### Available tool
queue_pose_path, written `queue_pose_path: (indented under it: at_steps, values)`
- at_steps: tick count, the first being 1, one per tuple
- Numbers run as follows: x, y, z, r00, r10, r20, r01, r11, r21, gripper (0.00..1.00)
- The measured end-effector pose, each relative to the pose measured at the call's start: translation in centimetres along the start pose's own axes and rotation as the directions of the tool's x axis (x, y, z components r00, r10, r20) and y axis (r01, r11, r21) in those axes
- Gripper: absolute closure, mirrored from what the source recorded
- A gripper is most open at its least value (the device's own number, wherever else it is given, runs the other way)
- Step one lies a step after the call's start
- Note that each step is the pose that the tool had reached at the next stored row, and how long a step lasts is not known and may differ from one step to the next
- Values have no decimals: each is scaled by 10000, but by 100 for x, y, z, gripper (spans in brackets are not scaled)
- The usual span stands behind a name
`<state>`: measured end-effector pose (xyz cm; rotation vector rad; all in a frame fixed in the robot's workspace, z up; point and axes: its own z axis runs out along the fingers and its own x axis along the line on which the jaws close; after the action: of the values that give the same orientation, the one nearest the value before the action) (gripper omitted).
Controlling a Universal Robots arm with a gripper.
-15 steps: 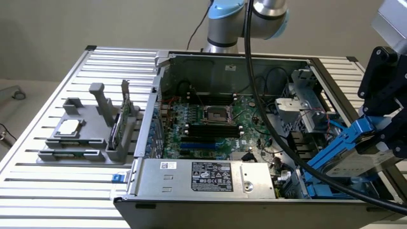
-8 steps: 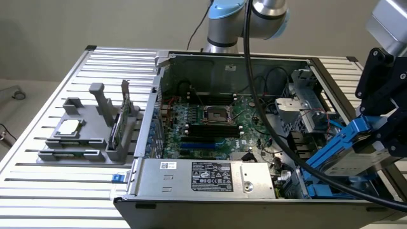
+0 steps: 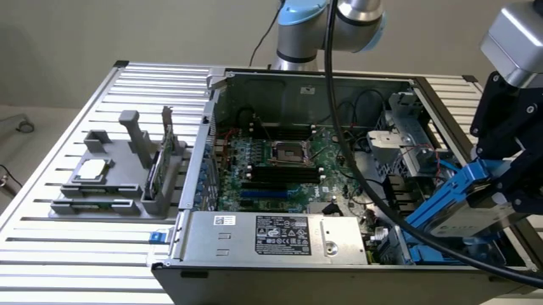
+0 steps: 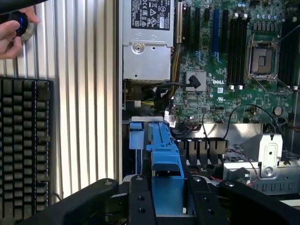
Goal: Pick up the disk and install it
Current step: 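Insert the disk into the insertion slot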
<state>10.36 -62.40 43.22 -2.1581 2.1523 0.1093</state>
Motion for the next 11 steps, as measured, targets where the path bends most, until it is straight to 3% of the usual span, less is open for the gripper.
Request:
queue_pose_path:
  at_steps: [11]
  values:
    - [10,-4,107,10000,1,-2,-1,10000,-7,67]
